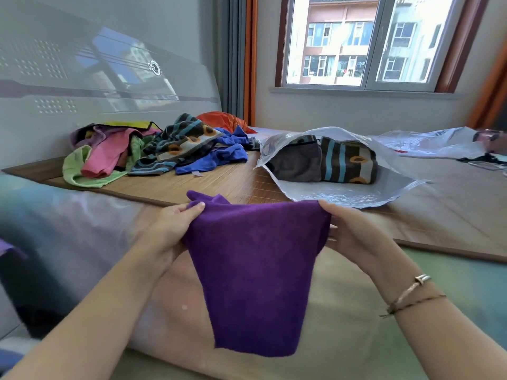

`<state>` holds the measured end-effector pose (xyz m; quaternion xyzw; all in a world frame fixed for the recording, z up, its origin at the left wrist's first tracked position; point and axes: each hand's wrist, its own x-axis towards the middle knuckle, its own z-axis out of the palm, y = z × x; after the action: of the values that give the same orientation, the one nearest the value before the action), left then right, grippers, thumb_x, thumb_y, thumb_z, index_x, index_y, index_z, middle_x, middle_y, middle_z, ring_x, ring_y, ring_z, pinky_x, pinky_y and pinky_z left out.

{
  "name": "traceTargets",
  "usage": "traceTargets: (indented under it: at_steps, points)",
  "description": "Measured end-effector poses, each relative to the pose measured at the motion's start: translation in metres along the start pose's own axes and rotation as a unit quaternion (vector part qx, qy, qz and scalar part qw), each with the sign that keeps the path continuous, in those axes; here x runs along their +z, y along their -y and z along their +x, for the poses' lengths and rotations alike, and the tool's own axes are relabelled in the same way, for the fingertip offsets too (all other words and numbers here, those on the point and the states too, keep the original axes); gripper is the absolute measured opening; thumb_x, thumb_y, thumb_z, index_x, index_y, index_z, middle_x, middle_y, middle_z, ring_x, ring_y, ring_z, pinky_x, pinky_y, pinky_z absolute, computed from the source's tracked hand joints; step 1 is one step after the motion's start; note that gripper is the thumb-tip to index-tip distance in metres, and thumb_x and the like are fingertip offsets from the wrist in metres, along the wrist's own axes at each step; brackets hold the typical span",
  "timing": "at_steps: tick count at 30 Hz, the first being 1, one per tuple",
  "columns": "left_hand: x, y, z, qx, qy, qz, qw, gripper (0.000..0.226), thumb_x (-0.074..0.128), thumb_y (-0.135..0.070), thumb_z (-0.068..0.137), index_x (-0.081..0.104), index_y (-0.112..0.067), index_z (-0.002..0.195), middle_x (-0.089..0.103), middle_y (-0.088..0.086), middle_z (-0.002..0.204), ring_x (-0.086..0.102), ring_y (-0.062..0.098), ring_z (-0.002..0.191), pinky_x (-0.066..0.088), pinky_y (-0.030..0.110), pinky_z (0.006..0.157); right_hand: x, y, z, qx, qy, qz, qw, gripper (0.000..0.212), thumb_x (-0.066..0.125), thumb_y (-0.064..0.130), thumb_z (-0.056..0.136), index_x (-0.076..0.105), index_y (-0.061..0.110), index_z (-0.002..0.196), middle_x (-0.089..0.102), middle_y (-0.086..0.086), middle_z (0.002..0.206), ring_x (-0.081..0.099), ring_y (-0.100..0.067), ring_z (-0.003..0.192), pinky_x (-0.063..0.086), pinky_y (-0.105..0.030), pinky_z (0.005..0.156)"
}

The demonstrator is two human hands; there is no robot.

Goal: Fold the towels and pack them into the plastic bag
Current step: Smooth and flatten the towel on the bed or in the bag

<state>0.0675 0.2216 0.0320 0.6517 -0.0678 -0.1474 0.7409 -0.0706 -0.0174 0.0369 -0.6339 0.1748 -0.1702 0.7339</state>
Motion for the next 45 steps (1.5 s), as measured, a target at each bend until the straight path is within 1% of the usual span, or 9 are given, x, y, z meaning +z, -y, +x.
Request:
traceTargets:
  at_steps: [3, 7, 12, 22, 28, 34, 39, 42, 45]
  points:
    - [-0.013, -0.039, -0.002, -0.007, -0.033, -0.072, 0.997, 0.014, 0.06, -0.022, 0.094, 0.063, -0.013, 0.084, 0.064, 0.002, 0.054, 0.056, 0.009, 0.041, 0.047, 0.018, 0.041, 0.012, 0.02, -0.005, -0.034, -0.018, 0.086, 0.996, 0.031, 0.043, 0.027, 0.1, 0.066, 0.014, 0.083, 0.062, 0.002, 0.067, 0.053, -0.015, 0.066, 0.041, -0.032, 0.063]
    - [-0.03, -0.095, -0.009, 0.001, 0.037, -0.116, 0.993, 0.028, 0.054, -0.021, 0.097, 0.065, -0.007, 0.118, 0.068, 0.005, 0.087, 0.061, 0.011, 0.067, 0.054, 0.023, 0.057, 0.023, 0.056, -0.008, -0.094, 0.003, 0.174, 0.98, 0.028, 0.044, 0.023, 0.101, 0.066, 0.013, 0.087, 0.059, 0.001, 0.069, 0.049, -0.012, 0.066, 0.038, -0.028, 0.063]
    - [-0.037, -0.145, -0.037, 0.117, 0.088, -0.086, 0.985, 0.018, 0.049, 0.004, 0.091, 0.064, -0.007, 0.09, 0.067, 0.001, 0.072, 0.061, 0.01, 0.068, 0.051, 0.021, 0.073, 0.029, 0.112, -0.014, -0.201, 0.027, 0.117, 0.972, 0.018, 0.048, 0.004, 0.096, 0.065, 0.007, 0.091, 0.065, -0.008, 0.081, 0.06, -0.015, 0.068, 0.049, -0.026, 0.064]
    - [-0.066, -0.167, -0.053, 0.312, -0.119, 0.072, 0.94, 0.024, 0.068, 0.001, 0.085, 0.055, -0.019, 0.089, 0.062, 0.011, 0.085, 0.061, 0.019, 0.07, 0.054, 0.02, 0.057, 0.038, 0.153, -0.048, -0.326, -0.098, -0.112, 0.934, 0.02, 0.064, 0.02, 0.091, 0.066, 0.011, 0.074, 0.065, -0.003, 0.076, 0.063, -0.006, 0.069, 0.054, -0.02, 0.063]
    - [-0.084, -0.163, -0.038, 0.291, -0.053, 0.106, 0.949, 0.021, 0.063, 0.011, 0.083, 0.069, -0.009, 0.086, 0.068, 0.011, 0.083, 0.064, 0.019, 0.079, 0.057, 0.017, 0.074, 0.054, 0.148, -0.032, -0.282, -0.112, -0.134, 0.943, 0.026, 0.061, 0.029, 0.093, 0.06, 0.016, 0.071, 0.059, -0.005, 0.084, 0.055, -0.011, 0.08, 0.043, -0.02, 0.063]
    - [-0.105, -0.158, -0.006, 0.256, -0.067, 0.234, 0.935, 0.029, 0.074, 0.015, 0.069, 0.069, -0.011, 0.081, 0.069, 0.008, 0.072, 0.063, 0.002, 0.052, 0.052, 0.01, 0.056, 0.075, 0.138, 0.004, -0.189, -0.109, -0.146, 0.965, 0.022, 0.059, 0.029, 0.096, 0.066, 0.011, 0.085, 0.061, -0.007, 0.081, 0.055, -0.016, 0.063, 0.044, -0.022, 0.049]
    - [-0.123, -0.162, 0.042, 0.251, -0.153, 0.399, 0.869, 0.021, 0.085, -0.005, 0.067, 0.074, -0.005, 0.084, 0.071, 0.014, 0.079, 0.066, 0.029, 0.076, 0.052, 0.039, 0.08, 0.101, 0.138, 0.057, -0.14, -0.07, -0.185, 0.97, 0.006, 0.064, 0.008, 0.089, 0.067, 0.013, 0.087, 0.063, -0.006, 0.087, 0.055, -0.013, 0.077, 0.038, -0.021, 0.058]
    - [-0.127, -0.173, 0.072, 0.274, -0.179, 0.472, 0.819, 0.015, 0.084, -0.01, 0.069, 0.074, -0.005, 0.079, 0.069, 0.011, 0.071, 0.063, 0.028, 0.067, 0.044, 0.03, 0.064, 0.119, 0.146, 0.096, -0.119, -0.064, -0.245, 0.96, 0.012, 0.064, 0.0, 0.085, 0.066, 0.011, 0.084, 0.058, -0.008, 0.077, 0.051, -0.01, 0.057, 0.039, -0.018, 0.049]
    - [-0.13, -0.187, 0.102, 0.268, -0.195, 0.424, 0.843, 0.012, 0.078, -0.001, 0.074, 0.069, 0.001, 0.082, 0.069, 0.017, 0.071, 0.069, 0.022, 0.056, 0.049, 0.021, 0.044, 0.14, 0.159, 0.133, -0.084, -0.046, -0.19, 0.977, 0.007, 0.058, -0.003, 0.091, 0.06, 0.003, 0.091, 0.061, -0.017, 0.088, 0.066, -0.017, 0.05, 0.05, -0.019, 0.042]
